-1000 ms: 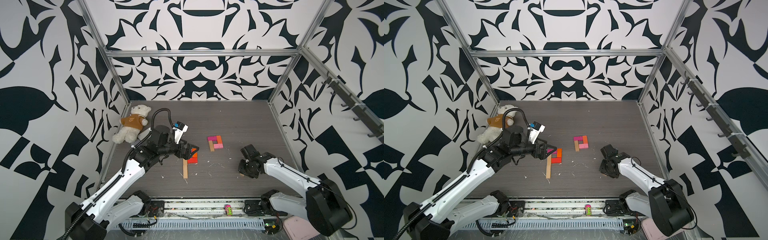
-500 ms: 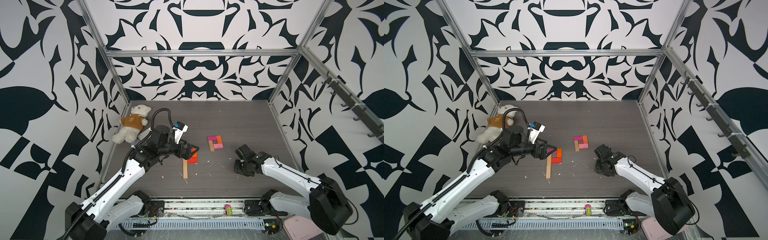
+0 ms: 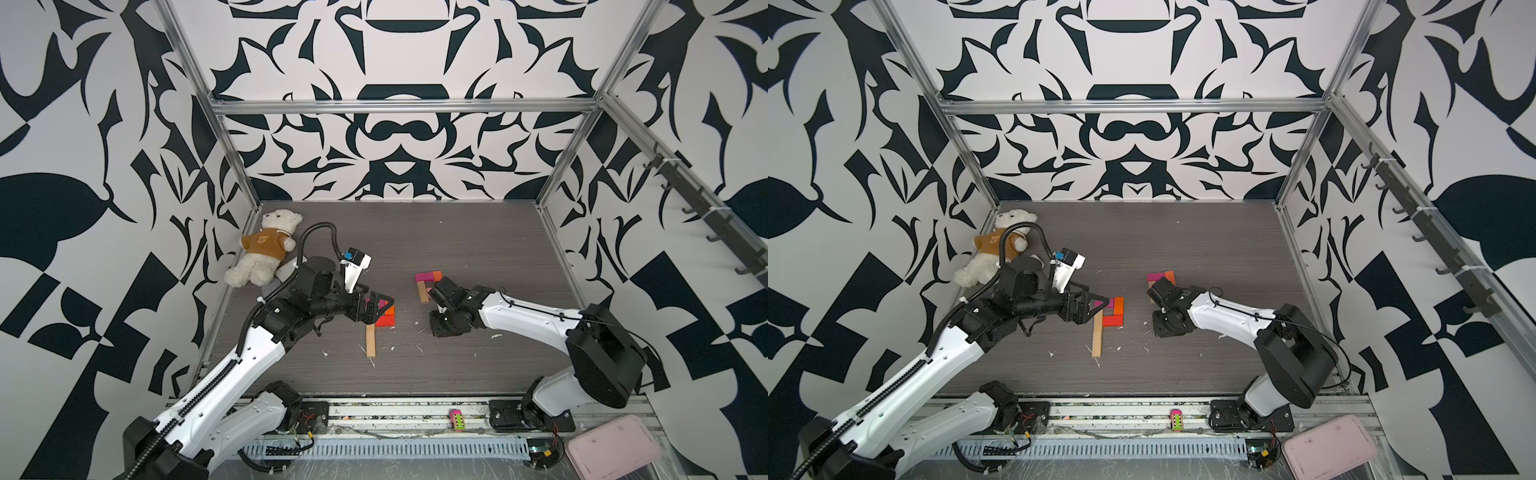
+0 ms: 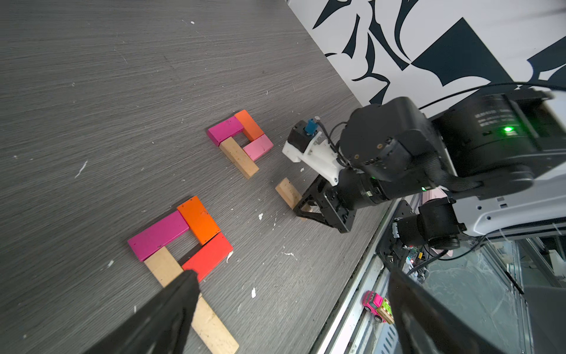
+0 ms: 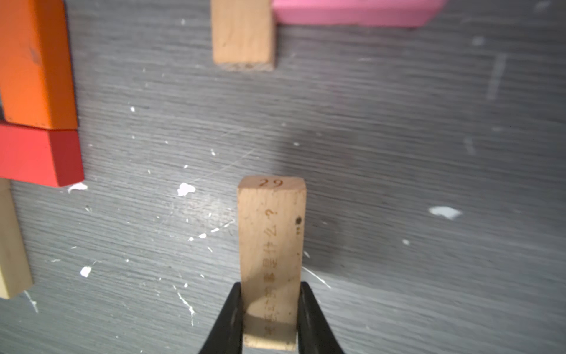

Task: Assemble the letter p with building blocks
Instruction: Assemble the building block at the center of the board.

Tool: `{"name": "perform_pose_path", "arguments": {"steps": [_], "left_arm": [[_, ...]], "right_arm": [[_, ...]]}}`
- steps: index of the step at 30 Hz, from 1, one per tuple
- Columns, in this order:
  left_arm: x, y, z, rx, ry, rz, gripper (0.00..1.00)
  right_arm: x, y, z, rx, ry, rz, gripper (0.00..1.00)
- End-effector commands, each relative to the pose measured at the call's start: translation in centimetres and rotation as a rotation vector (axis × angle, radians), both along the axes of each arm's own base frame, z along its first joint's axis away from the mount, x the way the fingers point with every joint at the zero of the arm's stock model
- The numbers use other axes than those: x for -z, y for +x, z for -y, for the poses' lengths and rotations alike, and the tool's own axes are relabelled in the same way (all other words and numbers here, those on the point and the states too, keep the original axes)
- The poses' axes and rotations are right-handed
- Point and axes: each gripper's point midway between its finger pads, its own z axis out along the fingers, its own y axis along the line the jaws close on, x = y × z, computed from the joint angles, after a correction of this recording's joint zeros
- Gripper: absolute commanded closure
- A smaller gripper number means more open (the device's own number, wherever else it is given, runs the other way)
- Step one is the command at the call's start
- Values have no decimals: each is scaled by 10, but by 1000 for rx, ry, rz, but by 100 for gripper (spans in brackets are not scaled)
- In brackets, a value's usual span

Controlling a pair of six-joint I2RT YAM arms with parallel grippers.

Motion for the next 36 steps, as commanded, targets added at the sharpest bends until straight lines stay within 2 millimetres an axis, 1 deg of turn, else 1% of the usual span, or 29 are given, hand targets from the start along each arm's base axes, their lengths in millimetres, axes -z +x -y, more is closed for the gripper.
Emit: {"name": "perform_pose_path", "arguments": {"steps": [1,5,10,14,19,23,27,32,36], "left_arm": [[6,-9,-11,-22,20,5,1],[11,-12,-18,-38,29,18,1],[14,-13,-17,-26,42,12,1],[14,-18,-13,18,35,9,1],[14,-20,-11,34,28,-1,1],[14,-24,-8,54,16,-15,1],[10,-31,-3,105,-19,-16,1],[10,-31,-5,95,-23,6,1],[5,-45,4,183,-91,4,1]], "right_arm": [[-9,10,-11,-41,18,30,90],[-4,14,-13,-47,-3,18,90],[-2,20,-16,-44,-24,11,90],[2,21,-17,-41,-33,-1,90],[6,22,-18,-34,-42,-12,90],[6,24,-18,-22,-47,-10,90],[6,26,-18,-14,-54,-10,90],[8,27,-18,-13,-66,-19,90],[7,28,-19,-5,-61,-16,91]]}}
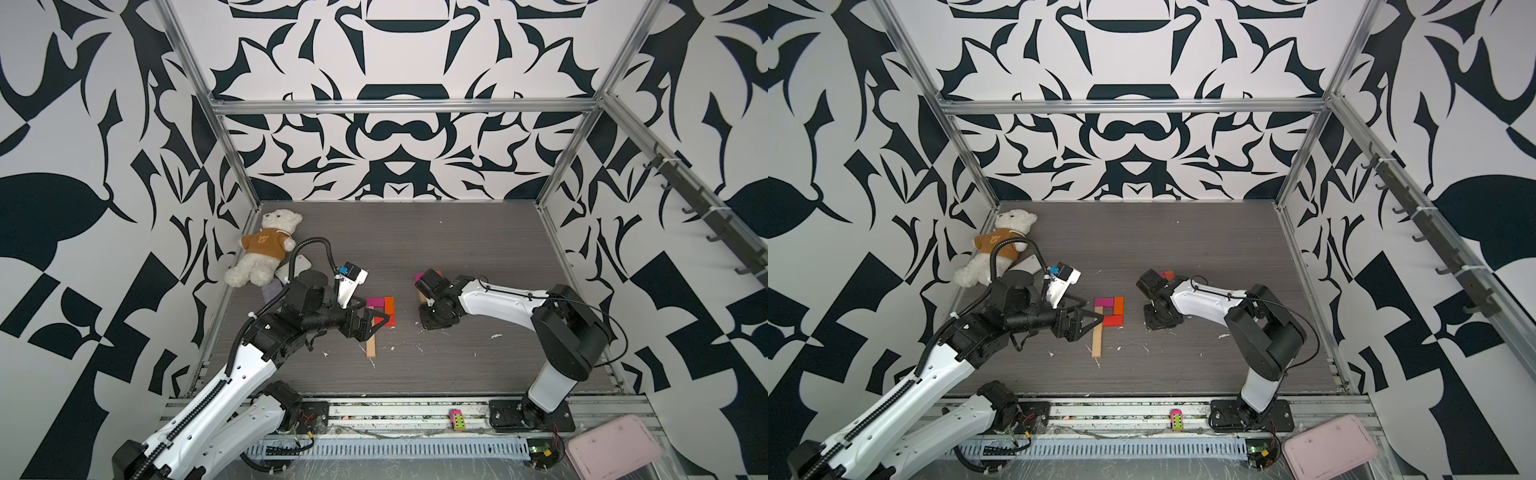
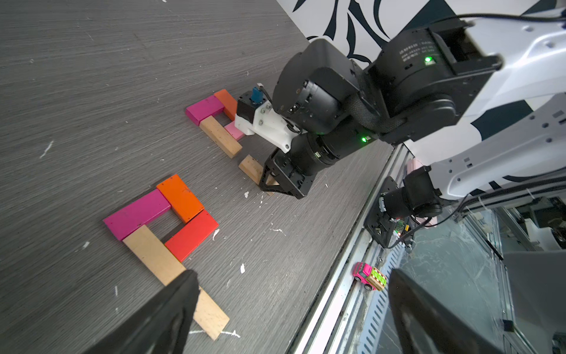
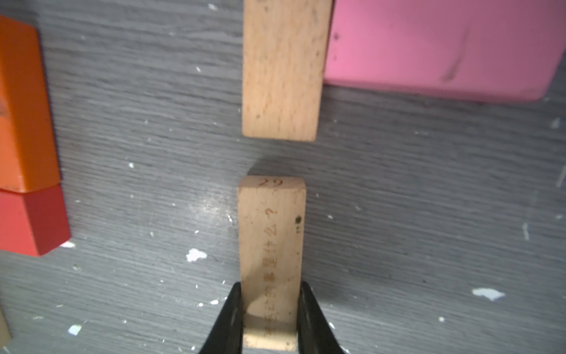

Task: Assemble the letter p with building blocks
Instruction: Assemble the building block at the center of the board.

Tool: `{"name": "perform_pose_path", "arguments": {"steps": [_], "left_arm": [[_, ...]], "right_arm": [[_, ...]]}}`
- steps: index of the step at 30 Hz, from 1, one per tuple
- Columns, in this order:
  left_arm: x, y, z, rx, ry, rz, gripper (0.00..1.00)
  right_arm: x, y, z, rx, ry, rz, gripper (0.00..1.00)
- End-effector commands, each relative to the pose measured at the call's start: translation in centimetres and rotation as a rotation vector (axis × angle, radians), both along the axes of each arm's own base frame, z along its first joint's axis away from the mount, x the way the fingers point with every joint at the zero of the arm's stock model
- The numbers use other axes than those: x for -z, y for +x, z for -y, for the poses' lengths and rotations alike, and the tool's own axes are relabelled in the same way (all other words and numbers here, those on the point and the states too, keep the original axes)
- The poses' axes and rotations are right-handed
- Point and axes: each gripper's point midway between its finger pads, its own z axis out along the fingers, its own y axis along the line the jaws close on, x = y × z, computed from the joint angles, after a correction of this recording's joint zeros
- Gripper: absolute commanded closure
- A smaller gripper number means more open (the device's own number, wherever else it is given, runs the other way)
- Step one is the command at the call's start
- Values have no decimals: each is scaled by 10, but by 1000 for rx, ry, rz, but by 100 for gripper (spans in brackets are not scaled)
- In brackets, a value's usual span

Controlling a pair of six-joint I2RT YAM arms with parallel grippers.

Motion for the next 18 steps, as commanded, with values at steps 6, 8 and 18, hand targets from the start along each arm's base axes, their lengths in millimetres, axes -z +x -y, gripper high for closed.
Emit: {"name": "perform_pose_path", "arguments": {"steps": [6,8,18], "left_arm": [[-9,-19,12,126,-80,-12,1],[-9,-20,12,132,-82,-15,1],[-7,-20,14,136,-84,-37,1]], "right_arm": [[-6,7,1,38,-19,20,91],[-5,8,1,39,-21,21,91],[-5,12,1,50,-28,25,91]]}}
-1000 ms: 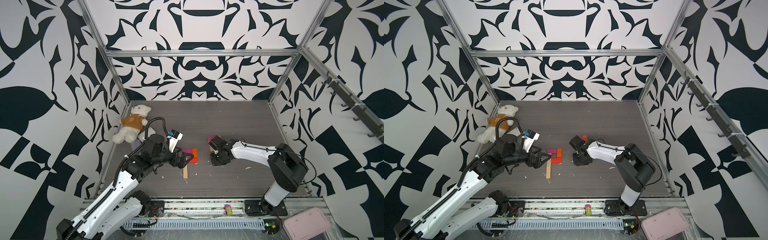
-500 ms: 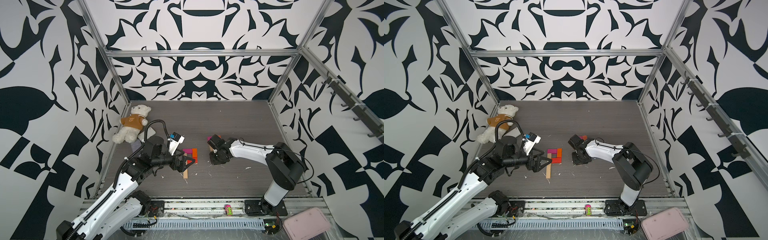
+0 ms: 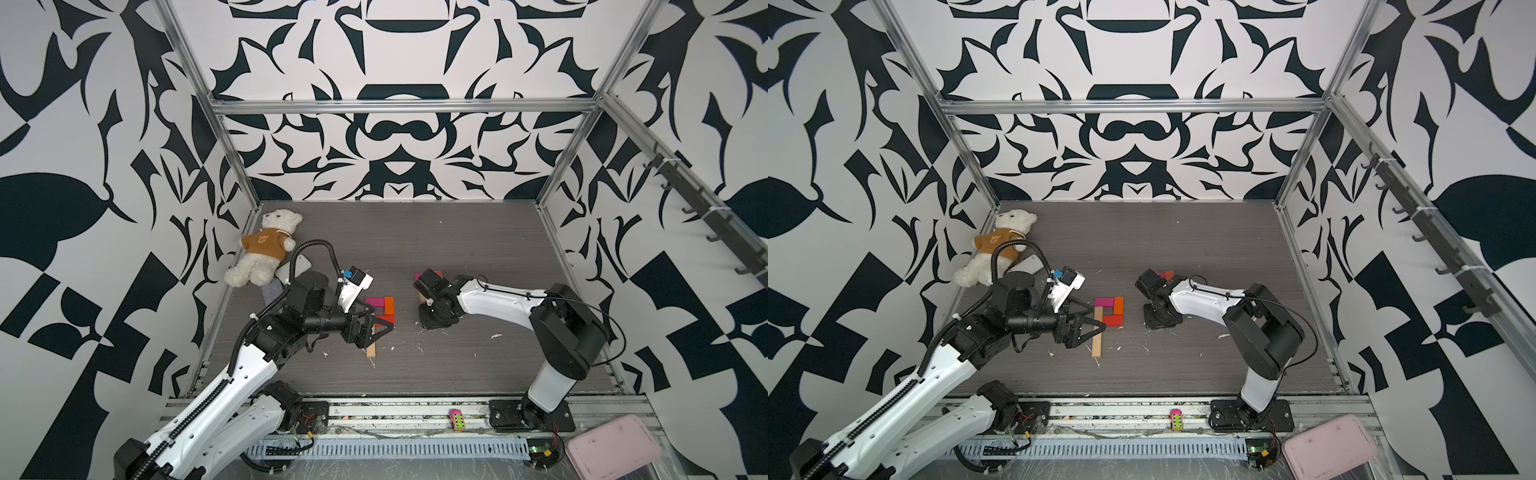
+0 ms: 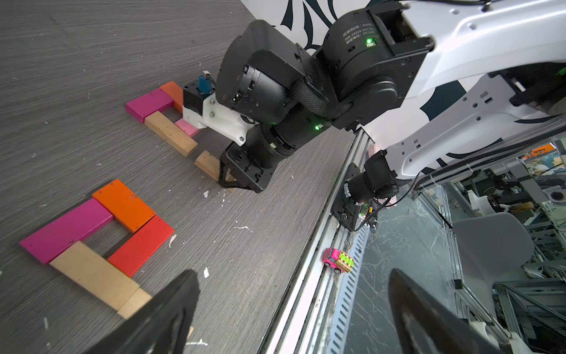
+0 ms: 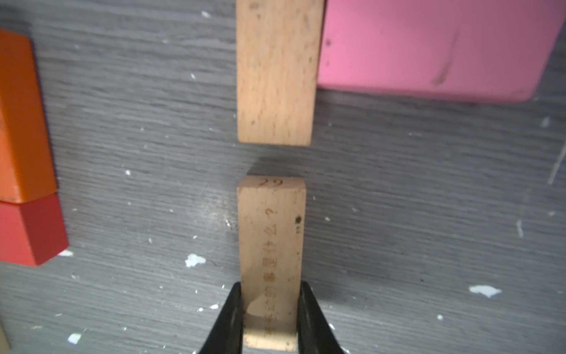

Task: Assemble the letter p with building blocks
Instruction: Assemble the building block at the center of the board.

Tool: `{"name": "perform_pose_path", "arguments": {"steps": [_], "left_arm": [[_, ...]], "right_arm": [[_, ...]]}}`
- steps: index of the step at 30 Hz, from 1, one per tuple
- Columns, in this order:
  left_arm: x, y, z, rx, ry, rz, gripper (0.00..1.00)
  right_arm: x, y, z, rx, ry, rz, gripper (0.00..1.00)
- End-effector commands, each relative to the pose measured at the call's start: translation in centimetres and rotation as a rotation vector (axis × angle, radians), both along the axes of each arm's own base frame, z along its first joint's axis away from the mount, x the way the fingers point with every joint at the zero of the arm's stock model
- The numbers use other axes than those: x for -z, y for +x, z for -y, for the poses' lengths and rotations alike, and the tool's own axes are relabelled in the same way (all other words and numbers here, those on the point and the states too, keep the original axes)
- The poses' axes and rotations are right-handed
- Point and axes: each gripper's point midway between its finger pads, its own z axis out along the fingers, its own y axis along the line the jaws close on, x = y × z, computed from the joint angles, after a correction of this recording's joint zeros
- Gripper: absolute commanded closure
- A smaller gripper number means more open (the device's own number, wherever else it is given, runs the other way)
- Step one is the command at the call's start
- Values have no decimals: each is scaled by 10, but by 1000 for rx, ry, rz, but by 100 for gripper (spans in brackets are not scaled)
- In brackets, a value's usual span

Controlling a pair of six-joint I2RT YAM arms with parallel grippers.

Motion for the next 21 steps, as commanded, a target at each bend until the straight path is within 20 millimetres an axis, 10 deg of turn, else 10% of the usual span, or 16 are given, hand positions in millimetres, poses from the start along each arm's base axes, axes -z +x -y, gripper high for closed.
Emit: {"name": "perform_pose_path", "arguments": {"steps": [1,21], "left_arm": [[0,-3,2,20,-12,-7,1],[0,-3,2,15,-13,-13,1]], "right_arm": [[-5,8,-1,22,-12,20,91],[-3,14,0,36,-20,17,91]]}}
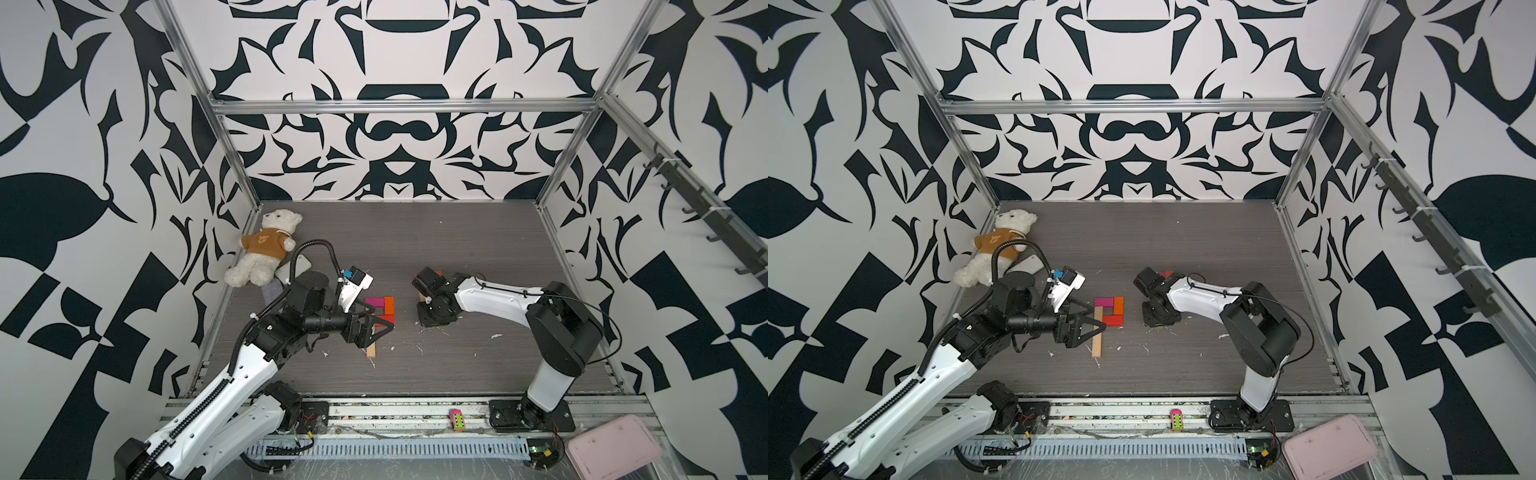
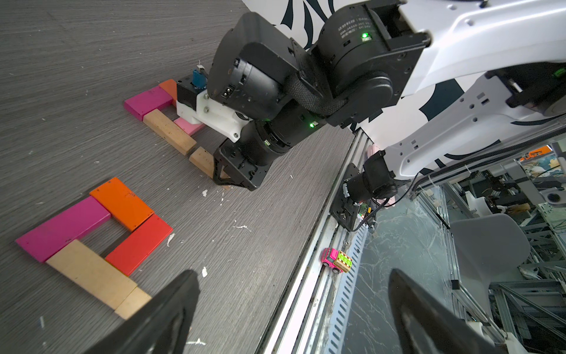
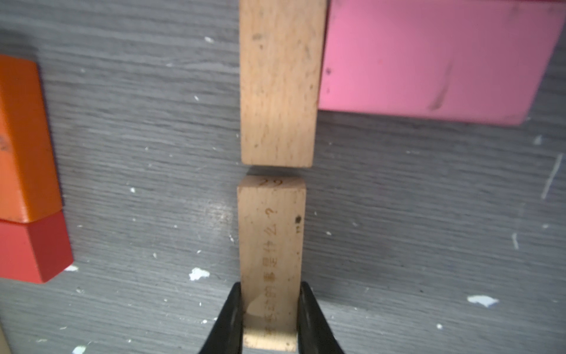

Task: Assemble the letter p with building blocks
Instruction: Assemble the building block at the center of the board.

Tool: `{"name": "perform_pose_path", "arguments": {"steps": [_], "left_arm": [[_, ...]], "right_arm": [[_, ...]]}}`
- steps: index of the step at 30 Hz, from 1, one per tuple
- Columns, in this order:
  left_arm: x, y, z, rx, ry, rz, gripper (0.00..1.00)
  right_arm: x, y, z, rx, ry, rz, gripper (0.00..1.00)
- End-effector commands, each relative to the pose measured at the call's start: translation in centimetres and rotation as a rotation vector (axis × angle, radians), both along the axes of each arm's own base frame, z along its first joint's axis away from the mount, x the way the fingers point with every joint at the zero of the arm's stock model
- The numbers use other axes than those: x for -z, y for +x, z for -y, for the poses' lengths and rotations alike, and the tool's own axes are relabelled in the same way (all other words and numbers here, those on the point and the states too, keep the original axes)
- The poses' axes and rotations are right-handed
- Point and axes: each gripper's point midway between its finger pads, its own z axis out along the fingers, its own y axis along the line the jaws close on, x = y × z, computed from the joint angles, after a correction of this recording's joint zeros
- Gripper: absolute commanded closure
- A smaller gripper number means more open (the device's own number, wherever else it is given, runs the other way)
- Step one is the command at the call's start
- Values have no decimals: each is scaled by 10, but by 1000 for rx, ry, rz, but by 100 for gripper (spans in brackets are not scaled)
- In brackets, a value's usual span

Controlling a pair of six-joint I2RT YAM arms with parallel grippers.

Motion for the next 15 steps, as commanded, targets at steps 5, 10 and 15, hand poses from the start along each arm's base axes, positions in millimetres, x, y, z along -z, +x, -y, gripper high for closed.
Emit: {"name": "perform_pose_path", "arguments": {"steps": [5,10,15], "left_arm": [[1,-3,2,16,-10,-7,1],[1,-2,2,17,-10,-9,1],[1,-3,2,18,-10,-10,1]], "right_arm": [[-2,9,1,26,-16,14,91],[-1,10,3,33,-20,14,91],[0,10,4,38,-23,13,91]]}}
